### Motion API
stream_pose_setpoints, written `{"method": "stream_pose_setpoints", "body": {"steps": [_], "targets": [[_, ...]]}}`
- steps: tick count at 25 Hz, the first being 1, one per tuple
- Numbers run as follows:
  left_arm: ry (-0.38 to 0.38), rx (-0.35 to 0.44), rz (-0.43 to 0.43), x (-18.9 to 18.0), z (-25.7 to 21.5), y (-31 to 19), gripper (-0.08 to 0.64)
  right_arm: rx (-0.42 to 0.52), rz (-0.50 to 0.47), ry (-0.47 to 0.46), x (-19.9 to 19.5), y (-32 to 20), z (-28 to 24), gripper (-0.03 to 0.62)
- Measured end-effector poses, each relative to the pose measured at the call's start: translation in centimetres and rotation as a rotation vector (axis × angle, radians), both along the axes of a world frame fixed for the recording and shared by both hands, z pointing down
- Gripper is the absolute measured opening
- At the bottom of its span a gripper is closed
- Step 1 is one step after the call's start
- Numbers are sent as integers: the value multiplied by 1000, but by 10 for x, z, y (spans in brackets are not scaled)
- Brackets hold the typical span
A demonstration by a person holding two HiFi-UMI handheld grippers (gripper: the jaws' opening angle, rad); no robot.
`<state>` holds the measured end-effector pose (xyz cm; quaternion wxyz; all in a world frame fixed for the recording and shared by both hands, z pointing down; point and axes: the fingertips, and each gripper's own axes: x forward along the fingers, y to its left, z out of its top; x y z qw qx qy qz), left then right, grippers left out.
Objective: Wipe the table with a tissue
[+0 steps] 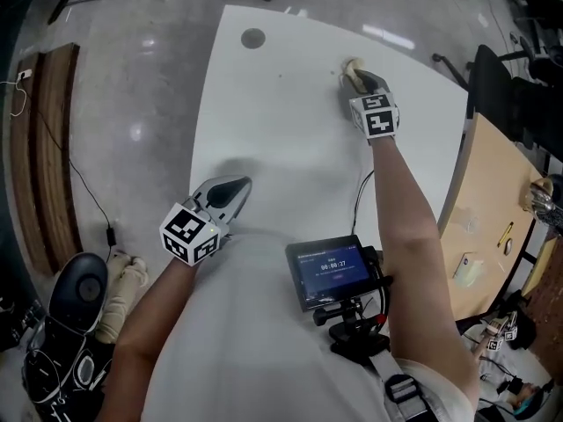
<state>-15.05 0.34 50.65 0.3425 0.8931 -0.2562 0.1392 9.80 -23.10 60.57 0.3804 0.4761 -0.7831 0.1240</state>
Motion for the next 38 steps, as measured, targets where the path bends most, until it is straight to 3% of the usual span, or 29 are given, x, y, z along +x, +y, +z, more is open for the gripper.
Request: {"method": "stream_pose_setpoints", "body": {"steps": [7,12,18,27,34,38], "targets": [[9,-6,-12,-11,0,-8,8,9,24,-27,-13,-5,2,87],[17,-6,-5,-11,-1,-7,8,28,-61,34,-41,1,1,87],[15,-4,-14,-18,1,-6,8,21,-145,15,-80,10,3,87],[20,-7,-2,-14,0,2,8,14,-117,13,-107,18,3,87],[15,1,-18,-31,0,-1,8,19,-211,-6,-166,20,2,87],[7,-2,-32,-37,1,-1,8,22,-335,-26,-205,31,1,87]]}}
